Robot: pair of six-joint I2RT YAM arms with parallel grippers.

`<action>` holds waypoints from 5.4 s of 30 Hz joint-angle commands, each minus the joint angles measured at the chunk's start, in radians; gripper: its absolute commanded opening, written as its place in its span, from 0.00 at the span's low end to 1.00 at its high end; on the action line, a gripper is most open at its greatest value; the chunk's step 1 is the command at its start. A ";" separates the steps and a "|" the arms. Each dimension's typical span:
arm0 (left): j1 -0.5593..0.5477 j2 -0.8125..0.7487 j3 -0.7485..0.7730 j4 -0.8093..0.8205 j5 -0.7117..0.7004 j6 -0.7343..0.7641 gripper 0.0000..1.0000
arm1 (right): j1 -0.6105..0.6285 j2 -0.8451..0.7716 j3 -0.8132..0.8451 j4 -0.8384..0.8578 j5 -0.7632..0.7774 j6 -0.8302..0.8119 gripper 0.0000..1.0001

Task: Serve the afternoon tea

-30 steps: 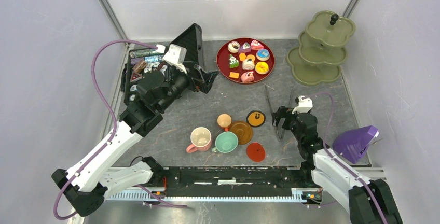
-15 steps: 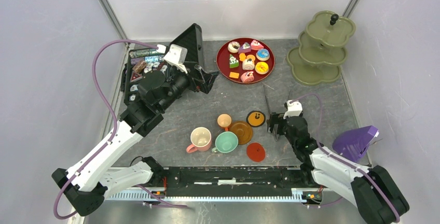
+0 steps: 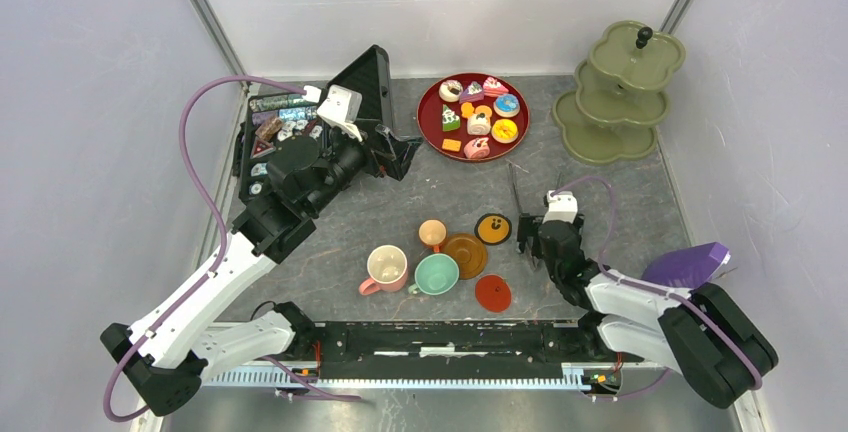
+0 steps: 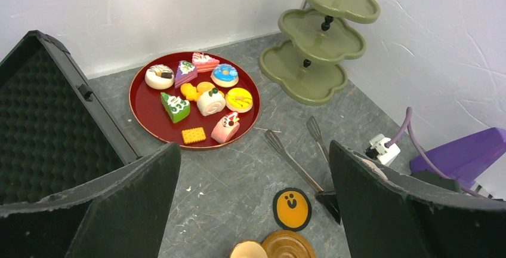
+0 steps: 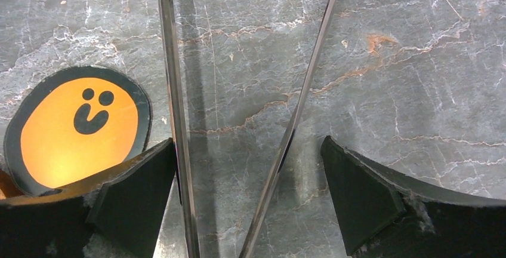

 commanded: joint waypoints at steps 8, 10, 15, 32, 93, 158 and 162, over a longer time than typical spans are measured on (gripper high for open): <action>-0.011 -0.007 0.034 0.027 0.026 0.017 1.00 | 0.017 0.163 0.058 0.067 0.059 0.076 0.98; -0.012 -0.007 0.034 0.026 0.021 0.020 1.00 | 0.016 0.160 0.029 0.107 0.059 0.068 0.98; -0.013 -0.007 0.034 0.025 0.024 0.020 1.00 | 0.018 0.142 0.016 0.090 0.076 0.035 0.98; -0.014 0.000 0.034 0.025 0.031 0.015 1.00 | 0.028 0.098 0.040 0.089 0.110 -0.015 0.80; -0.030 0.026 0.037 0.019 0.019 0.005 1.00 | -0.174 -0.164 0.168 -0.244 -0.180 -0.086 0.59; -0.121 0.099 0.098 -0.110 -0.323 0.134 1.00 | -0.333 0.453 1.157 -0.877 -0.771 -0.268 0.55; -0.120 0.078 0.078 -0.107 -0.343 0.149 1.00 | -0.310 0.468 1.150 -0.871 -0.758 -0.285 0.56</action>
